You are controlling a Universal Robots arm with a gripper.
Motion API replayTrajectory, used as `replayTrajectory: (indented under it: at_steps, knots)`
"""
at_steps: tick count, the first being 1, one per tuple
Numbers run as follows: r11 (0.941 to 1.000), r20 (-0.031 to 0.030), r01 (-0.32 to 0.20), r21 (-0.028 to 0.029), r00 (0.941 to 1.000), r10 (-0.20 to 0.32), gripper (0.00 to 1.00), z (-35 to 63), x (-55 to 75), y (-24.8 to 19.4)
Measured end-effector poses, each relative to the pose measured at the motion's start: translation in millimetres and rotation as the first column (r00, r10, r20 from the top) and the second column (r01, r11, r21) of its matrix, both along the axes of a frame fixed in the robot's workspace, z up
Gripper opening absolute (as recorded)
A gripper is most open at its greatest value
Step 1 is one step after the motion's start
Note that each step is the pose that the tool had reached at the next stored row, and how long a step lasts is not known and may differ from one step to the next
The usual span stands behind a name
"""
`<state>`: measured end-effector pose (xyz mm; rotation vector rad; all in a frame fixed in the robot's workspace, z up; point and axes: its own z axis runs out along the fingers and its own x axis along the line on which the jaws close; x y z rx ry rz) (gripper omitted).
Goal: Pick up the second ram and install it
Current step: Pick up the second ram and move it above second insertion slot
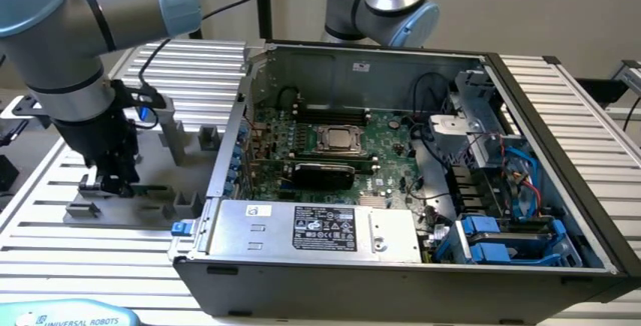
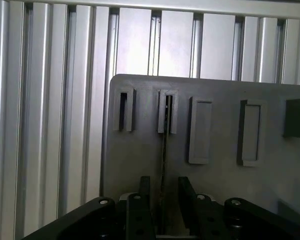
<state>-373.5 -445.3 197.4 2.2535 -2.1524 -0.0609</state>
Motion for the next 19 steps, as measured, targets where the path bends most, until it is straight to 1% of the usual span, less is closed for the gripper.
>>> replayTrajectory:
  at_steps: [2,4,14,19]
  knots:
    - [1.0000,-0.0019,0.000,-0.0001,1.0000,0.000,0.36,-1.3,0.0,0.0]
    - [1.0000,-0.0026,0.000,-0.0002,1.0000,0.000,0.36,-1.5,0.0,-0.1]
    - [1.0000,-0.0023,-0.001,0.0000,1.0000,0.001,0.36,-2.2,1.3,1.1]
    - [1.0000,-0.0024,-0.006,-0.0024,1.0000,0.006,0.36,-3.0,1.3,1.7]
